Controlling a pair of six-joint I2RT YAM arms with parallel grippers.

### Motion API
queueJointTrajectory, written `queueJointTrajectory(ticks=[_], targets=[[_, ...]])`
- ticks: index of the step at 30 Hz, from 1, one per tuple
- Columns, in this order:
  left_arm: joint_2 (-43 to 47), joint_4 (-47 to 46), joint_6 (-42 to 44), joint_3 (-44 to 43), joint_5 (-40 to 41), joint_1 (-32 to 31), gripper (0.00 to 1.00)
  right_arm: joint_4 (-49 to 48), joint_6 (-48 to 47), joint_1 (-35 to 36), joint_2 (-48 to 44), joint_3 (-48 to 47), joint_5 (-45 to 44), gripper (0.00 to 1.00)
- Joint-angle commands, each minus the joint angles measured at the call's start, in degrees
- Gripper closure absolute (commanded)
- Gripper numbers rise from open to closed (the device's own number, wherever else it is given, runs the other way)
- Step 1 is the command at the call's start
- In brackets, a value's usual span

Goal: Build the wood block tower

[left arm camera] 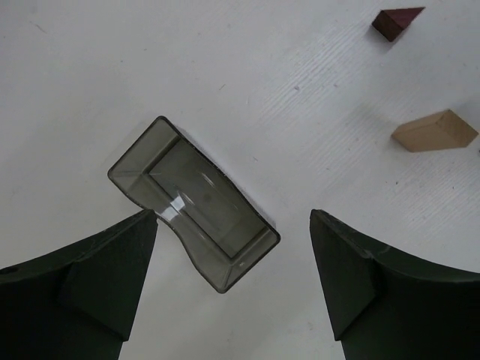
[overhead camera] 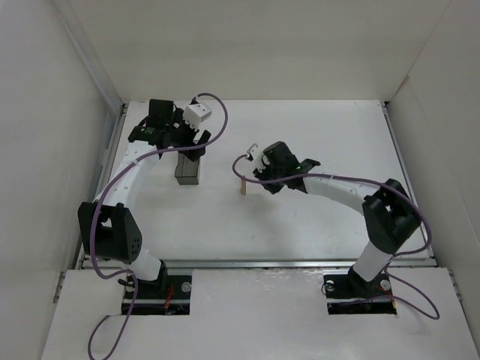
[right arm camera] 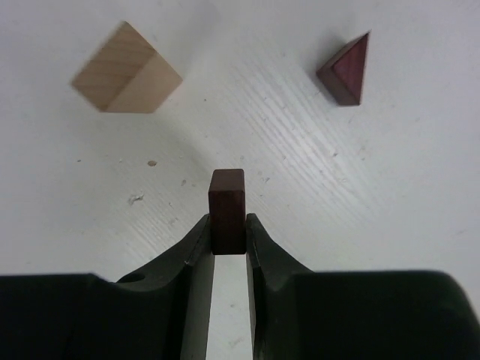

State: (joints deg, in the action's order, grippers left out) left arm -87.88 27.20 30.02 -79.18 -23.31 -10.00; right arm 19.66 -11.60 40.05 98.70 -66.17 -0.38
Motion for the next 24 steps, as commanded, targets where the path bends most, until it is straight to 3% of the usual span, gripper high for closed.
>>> queueJointTrajectory(ticks=[1,5,7,9,11,16,21,24], targets=[[2.7,4.4,9.0,-1.6,-7.2,0.2,0.20,0.3,-7.7,-2.7,-9.1,-2.8,11.2,1.00],[3.2,12.7,20.8,-5.7,-15.7,0.2,0.22,0.3,-13.1,-4.1,-15.2,-5.2,20.1,1.00],[1.9,21.0,26.5,-11.7,-20.7,0.2,0.18,-1.4,-14.6,-4.1,-18.3,-5.2,20.1,1.00],[0.1,28.4,26.5,-20.3,-26.6,-1.0,0.10,-5.8,-15.4,-3.6,-20.5,-4.5,14.8,1.00],[-3.0,31.3,21.9,-26.4,-28.5,-3.8,0.01,-9.4,-17.2,-1.6,-24.7,-2.3,8.7,1.00],[-7.3,28.7,6.4,-38.3,-36.4,-8.8,0.01,-24.4,-28.0,4.2,-31.3,5.4,-5.6,1.00],[-9.3,25.3,-0.6,-38.9,-32.9,-17.4,0.01,-29.0,-36.5,7.4,-33.0,10.1,-12.4,1.00],[-9.9,23.1,-4.1,-38.9,-32.3,-18.9,0.01,-29.9,-40.7,8.7,-33.0,10.8,-13.2,1.00]])
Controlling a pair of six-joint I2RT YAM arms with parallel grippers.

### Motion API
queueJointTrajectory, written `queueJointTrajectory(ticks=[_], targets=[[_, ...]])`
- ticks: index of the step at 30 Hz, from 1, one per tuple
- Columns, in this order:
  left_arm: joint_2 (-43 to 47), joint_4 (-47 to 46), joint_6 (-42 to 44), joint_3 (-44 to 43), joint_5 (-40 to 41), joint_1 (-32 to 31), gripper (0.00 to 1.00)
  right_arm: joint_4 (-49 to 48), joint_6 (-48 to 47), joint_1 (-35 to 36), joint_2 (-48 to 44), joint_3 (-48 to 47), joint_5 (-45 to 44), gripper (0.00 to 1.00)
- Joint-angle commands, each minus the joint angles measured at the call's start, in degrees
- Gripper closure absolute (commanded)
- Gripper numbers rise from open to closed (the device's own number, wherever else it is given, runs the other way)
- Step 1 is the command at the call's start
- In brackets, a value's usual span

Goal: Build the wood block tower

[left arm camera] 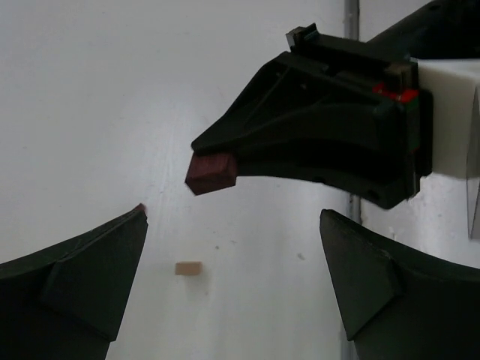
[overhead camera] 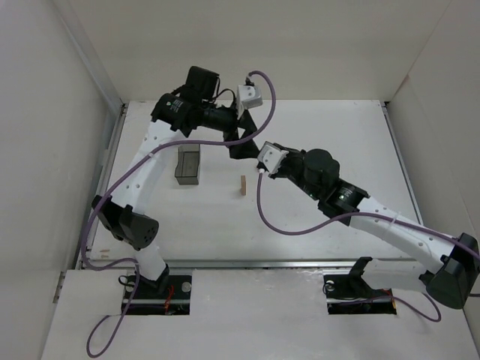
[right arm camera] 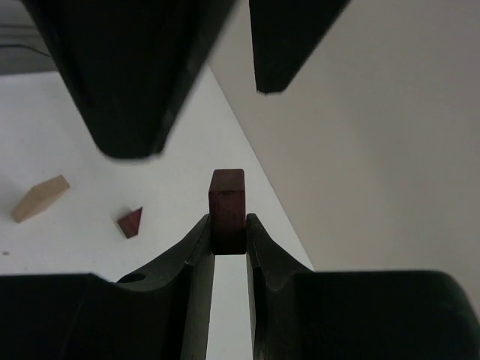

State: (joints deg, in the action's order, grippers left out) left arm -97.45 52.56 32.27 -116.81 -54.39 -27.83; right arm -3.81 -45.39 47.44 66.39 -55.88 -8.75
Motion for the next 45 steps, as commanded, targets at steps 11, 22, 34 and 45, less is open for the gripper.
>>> queueJointTrajectory(ticks=[11,22,34,45], targets=[[-5.5,-9.1,-18.6,-1.0,-2.9,-2.1,0.05,-4.7,-6.3,1.9,-1.8,0.5,-1.7,1.00],[-6.7,-2.1,-12.1,-0.3,-5.9,-2.1,0.29,-3.6,-5.2,1.9,-1.3,-0.1,-1.8,1.00],[-6.7,-3.9,-12.1,0.2,-9.8,-2.1,0.67,-2.0,-4.7,2.4,-0.7,-1.2,-0.1,1.00],[-6.7,0.3,-4.7,0.7,-7.2,-2.1,1.00,-2.0,-2.6,2.4,-0.2,-1.7,-0.7,0.85]])
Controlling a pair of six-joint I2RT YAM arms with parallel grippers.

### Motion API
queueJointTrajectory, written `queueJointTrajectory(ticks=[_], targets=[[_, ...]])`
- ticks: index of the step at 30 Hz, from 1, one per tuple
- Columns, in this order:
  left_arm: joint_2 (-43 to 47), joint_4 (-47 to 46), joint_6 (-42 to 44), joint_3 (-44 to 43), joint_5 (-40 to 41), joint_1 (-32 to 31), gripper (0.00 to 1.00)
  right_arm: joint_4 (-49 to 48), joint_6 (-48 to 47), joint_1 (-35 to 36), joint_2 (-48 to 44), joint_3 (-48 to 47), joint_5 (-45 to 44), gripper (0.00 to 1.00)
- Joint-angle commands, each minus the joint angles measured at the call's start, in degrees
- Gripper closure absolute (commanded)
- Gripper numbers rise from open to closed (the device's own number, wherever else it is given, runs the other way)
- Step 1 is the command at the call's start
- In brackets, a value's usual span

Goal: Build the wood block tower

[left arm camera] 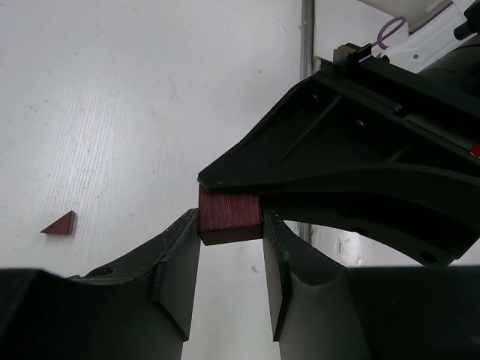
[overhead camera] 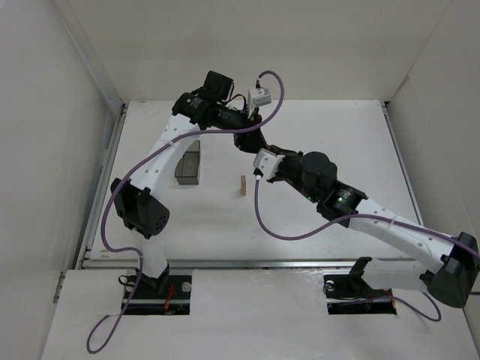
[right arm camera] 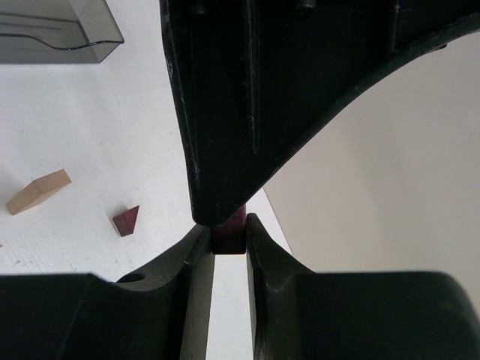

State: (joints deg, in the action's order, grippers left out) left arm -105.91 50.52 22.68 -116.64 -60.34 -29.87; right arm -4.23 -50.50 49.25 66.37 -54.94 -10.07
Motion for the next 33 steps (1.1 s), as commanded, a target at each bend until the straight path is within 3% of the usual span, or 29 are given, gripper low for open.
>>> queueJointTrajectory(ticks=[1,2,3,6,8,12,17,21,24,29,33], targets=[[1.8,2.3,6.8,0.5,-0.8,-0.1,1.00,-1.6,3.0,0.6,-0.2,-2.6,0.7,0.70],[1.8,2.3,7.9,0.5,0.6,-0.1,1.00,-1.6,4.3,0.6,-0.2,-2.6,-0.6,0.58],[1.8,2.8,9.1,1.1,1.7,-0.1,1.00,-1.6,5.1,0.6,0.4,-2.6,-1.3,0.38],[4.2,0.6,13.3,3.9,7.9,0.6,1.00,-0.9,8.6,0.6,-0.2,-1.8,-3.9,0.20],[9.8,-6.9,19.2,13.9,12.7,2.0,1.00,1.5,11.5,0.6,-4.6,1.7,-1.2,0.08],[13.5,-12.3,26.7,22.1,15.1,3.3,1.00,3.4,16.2,0.6,-9.4,4.7,1.3,0.06],[16.1,-12.2,38.1,30.4,13.9,4.6,1.00,4.6,22.4,0.6,-15.6,9.5,1.3,0.06],[21.3,-23.1,42.8,40.6,13.2,5.2,1.00,1.1,24.7,0.6,-17.4,13.6,1.8,0.06],[25.0,-36.2,40.4,48.7,14.9,5.2,1.00,-1.2,25.9,0.6,-15.8,14.7,1.2,0.06],[25.7,-45.6,36.0,53.7,11.5,5.7,1.00,-5.7,29.2,0.0,-12.7,15.9,0.6,0.05],[27.1,-55.7,28.1,57.7,9.6,5.7,1.00,-9.1,44.9,-5.3,-12.7,13.4,0.1,0.00]])
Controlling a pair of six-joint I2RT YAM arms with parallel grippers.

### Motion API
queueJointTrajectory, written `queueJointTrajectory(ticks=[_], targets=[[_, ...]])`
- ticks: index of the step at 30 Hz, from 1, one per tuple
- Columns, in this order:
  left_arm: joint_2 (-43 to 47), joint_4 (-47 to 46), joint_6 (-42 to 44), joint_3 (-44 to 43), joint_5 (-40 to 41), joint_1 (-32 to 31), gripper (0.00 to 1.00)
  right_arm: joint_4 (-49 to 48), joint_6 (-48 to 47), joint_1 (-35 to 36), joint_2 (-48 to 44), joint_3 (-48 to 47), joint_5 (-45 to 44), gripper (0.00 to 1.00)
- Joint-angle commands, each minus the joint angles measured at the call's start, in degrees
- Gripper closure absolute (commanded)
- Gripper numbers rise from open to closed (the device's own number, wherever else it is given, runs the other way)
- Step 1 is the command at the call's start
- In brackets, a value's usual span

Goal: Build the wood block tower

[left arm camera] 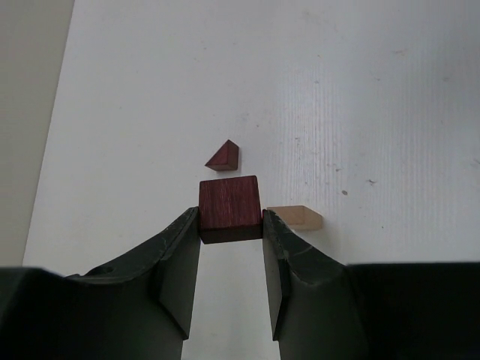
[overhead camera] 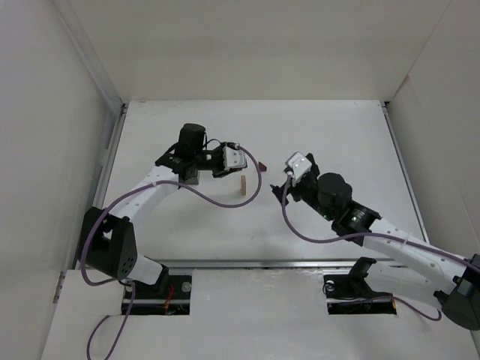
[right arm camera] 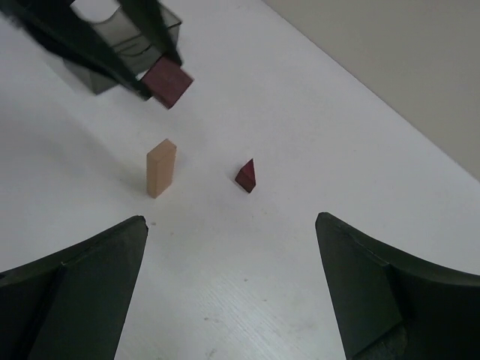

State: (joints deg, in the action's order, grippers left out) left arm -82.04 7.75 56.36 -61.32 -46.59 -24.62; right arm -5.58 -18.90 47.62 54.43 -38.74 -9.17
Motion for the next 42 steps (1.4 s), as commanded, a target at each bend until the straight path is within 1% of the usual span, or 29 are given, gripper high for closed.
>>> queueJointTrajectory(ticks=[1,3,4,5,6,7,8,9,10,11,14,15,18,23,27,30,32,35,42], targets=[[3.2,-12.9,-5.6,2.4,-4.1,0.5,1.00,-7.8,17.4,-3.7,-0.7,-2.8,-2.2,0.00],[4.8,-15.7,-6.4,3.7,-2.7,-0.2,1.00,-4.2,25.4,-7.5,1.1,-7.9,-4.7,0.00],[4.8,-16.4,-7.2,4.5,-1.4,-0.2,1.00,-1.6,30.3,-9.0,2.3,-10.5,-2.1,0.00],[5.4,-17.0,-7.2,5.1,-1.4,-0.2,1.00,4.4,31.8,-10.3,3.9,-13.5,1.0,0.00],[5.4,-17.6,-6.7,5.1,-1.4,-0.2,1.00,7.3,33.0,-12.2,5.8,-20.1,4.6,0.00],[6.0,-17.6,-6.7,5.1,-1.4,-0.7,1.00,10.1,35.7,-12.2,10.5,-23.5,10.0,0.00],[6.0,-18.5,-7.3,5.6,-1.4,-0.7,1.00,15.4,36.9,-12.9,13.0,-26.5,12.0,0.00],[6.6,-19.8,-7.8,5.6,-1.4,-0.7,1.00,17.7,37.9,-12.9,15.3,-31.9,13.7,0.03],[6.6,-20.3,-8.4,5.6,-1.4,-0.7,1.00,19.3,38.5,-12.9,18.9,-33.8,15.1,0.05],[6.6,-20.8,-9.4,5.6,-0.9,-0.7,1.00,20.3,39.1,-12.9,20.2,-34.9,17.9,0.07],[7.2,-21.4,-10.6,6.1,-0.9,-0.7,1.00,17.2,41.2,-12.9,20.8,-33.0,21.0,0.08],[7.2,-21.4,-10.6,6.1,-0.9,-0.7,1.00,14.7,42.6,-12.9,20.8,-32.0,21.0,0.08],[7.7,-22.1,-11.4,6.1,-0.3,-0.7,1.00,13.4,42.6,-11.7,20.1,-30.7,21.0,0.12],[8.2,-23.3,-11.9,6.7,-2.2,-0.7,1.00,14.0,42.0,-9.5,22.1,-32.7,21.0,0.13],[8.2,-23.3,-12.5,6.7,-2.8,-0.7,1.00,15.8,42.0,-9.5,24.5,-35.3,20.2,0.14],[8.2,-23.9,-13.1,6.7,-2.8,-0.7,1.00,17.4,42.0,-9.5,26.8,-37.0,19.6,0.17],[8.2,-23.9,-13.1,6.7,-2.8,-1.2,1.00,17.4,42.0,-9.5,27.6,-37.6,19.6,0.17],[8.2,-23.9,-13.1,6.7,-2.8,-1.2,1.00,17.4,42.5,-9.5,28.8,-39.1,17.8,0.20],[8.2,-23.9,-13.1,6.7,-2.8,-1.2,1.00,17.4,42.5,-9.5,31.0,-40.3,18.6,0.21]])
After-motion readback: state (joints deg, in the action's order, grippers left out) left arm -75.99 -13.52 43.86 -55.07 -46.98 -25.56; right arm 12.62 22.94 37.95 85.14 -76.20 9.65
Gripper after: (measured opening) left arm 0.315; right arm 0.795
